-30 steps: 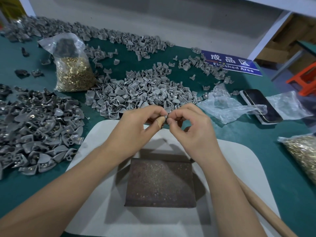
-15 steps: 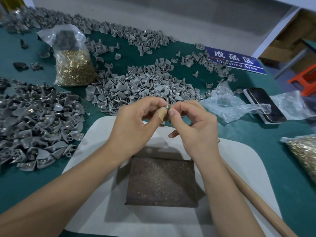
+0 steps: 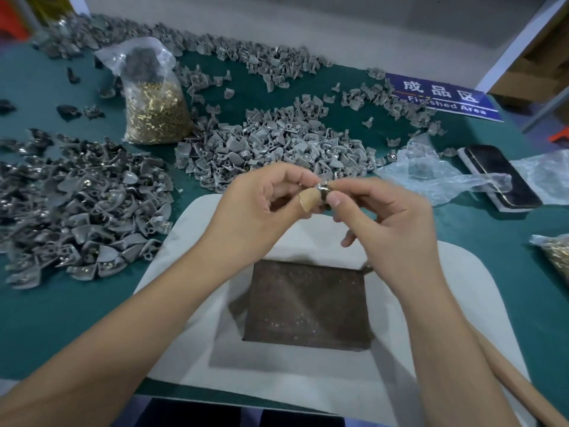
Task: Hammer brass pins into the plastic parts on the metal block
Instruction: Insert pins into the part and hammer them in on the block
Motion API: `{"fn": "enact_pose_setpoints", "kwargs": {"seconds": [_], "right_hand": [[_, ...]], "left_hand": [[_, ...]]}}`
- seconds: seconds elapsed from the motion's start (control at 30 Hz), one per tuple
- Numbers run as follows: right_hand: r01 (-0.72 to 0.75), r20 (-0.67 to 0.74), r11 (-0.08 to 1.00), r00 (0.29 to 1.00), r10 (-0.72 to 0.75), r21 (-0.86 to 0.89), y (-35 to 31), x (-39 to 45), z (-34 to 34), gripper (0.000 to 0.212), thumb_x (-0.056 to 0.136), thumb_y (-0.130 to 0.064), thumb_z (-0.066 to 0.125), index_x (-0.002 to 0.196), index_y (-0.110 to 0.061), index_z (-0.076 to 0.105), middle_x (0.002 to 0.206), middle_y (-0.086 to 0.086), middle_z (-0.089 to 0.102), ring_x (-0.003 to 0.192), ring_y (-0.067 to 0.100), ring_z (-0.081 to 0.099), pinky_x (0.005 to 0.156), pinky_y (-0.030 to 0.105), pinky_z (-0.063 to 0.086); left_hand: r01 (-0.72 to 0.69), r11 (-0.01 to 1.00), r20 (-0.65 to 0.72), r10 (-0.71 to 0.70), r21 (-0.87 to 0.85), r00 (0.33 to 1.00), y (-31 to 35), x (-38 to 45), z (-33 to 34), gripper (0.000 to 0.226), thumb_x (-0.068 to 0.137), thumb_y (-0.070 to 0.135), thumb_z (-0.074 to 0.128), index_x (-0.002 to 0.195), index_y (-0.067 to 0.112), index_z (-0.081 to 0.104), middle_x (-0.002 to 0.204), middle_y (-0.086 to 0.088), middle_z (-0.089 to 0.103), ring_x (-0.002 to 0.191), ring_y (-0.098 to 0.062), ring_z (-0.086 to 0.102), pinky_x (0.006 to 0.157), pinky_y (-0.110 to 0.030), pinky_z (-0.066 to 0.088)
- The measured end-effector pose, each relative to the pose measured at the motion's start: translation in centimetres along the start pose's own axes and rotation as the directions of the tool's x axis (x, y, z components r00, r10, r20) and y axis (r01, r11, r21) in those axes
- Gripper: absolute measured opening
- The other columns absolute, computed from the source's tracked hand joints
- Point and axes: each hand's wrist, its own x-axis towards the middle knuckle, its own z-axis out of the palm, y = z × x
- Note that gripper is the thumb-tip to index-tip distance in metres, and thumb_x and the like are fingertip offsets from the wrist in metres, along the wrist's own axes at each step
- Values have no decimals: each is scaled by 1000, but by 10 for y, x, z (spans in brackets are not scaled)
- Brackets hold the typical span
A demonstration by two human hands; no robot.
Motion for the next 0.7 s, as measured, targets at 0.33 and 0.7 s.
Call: {"fn": "enact_pose_setpoints", "kwargs": {"seconds": [0.33,0.7], "right_hand": [[-282,-153,496,946,285,-821,24,-95,-87,32,92,-28,72,121,-14,69,116,11,60,110,36,51,97,49,46],[-301,-113,701,946,302,-646,-29,-86,-71,45,95,-70,27,92,-32,51,81,-3,61,73,14,57,62,40,42]], "left_hand": [[-62,894,48,46,444,998,7,-84,-7,4,90,36,71,93,36,69,96,21,68,100,-5,60,92,-16,41],[-164,671,106,127,723,986,20,-85,-1,12,93,28,69,100,20,74,98,8,63,100,-17,55,83,-37,47]]}}
